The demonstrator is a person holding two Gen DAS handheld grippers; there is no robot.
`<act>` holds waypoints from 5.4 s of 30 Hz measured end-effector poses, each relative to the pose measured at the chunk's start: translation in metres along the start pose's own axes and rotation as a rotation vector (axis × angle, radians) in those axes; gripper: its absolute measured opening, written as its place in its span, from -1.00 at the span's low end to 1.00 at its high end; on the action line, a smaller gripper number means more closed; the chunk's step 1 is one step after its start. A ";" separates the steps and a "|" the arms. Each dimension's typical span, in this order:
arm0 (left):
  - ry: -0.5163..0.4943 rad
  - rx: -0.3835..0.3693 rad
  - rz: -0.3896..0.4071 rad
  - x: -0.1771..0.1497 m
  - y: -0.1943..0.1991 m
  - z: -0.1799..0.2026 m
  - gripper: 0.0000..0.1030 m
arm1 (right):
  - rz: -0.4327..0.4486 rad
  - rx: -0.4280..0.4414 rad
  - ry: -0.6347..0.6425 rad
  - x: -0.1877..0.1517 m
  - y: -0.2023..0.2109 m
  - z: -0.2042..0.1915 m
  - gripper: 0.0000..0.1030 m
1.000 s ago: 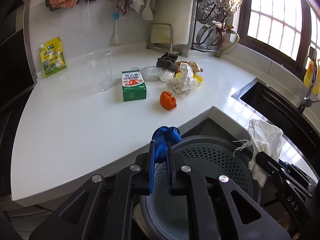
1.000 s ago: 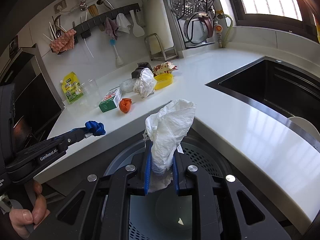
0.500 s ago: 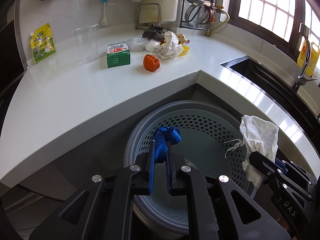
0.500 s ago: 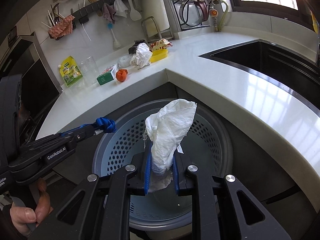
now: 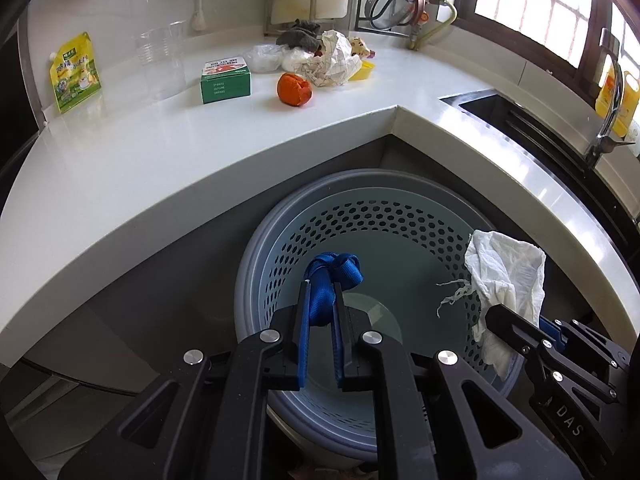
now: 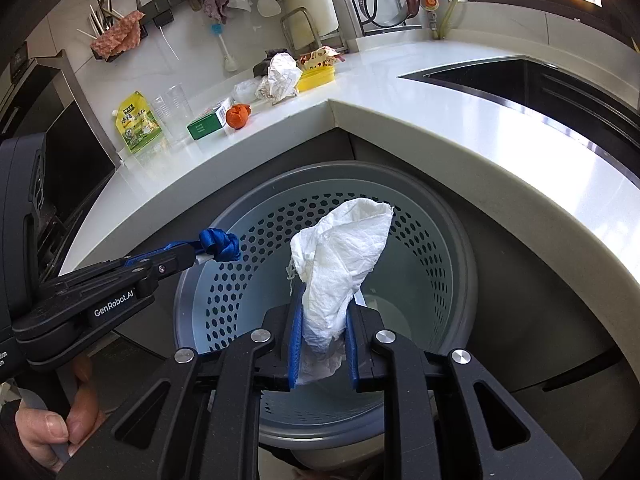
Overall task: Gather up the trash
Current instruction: 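Carry the tissue and blue cloth over the grey basket with both tools, then open both tools to drop the tissue and blue cloth into the basket, then move both tools back over the counter toward the orange peel and box, then grasp the orange peel with the right tool while the left tool approaches the green box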
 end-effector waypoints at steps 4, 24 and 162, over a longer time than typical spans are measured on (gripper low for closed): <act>-0.007 -0.002 -0.011 0.000 -0.004 0.001 -0.80 | -0.014 0.006 -0.008 -0.001 -0.004 0.003 -0.66; 0.014 -0.004 -0.065 -0.002 -0.020 -0.007 -0.76 | 0.002 0.000 -0.033 0.000 -0.002 0.011 -0.35; 0.213 0.256 0.073 0.206 -0.107 -0.049 0.29 | 0.268 0.006 -0.030 0.122 -0.030 0.043 -0.58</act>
Point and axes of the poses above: each gripper's, at about its wrist camera, not at the fingertips, and y roughly against the way its jaws point, z to its right, x to its top, the point moved 3 cm from there along -y, roughly the way its jaws point, and after that the axes turned 9 degrees about y, right-handed, at the moved point
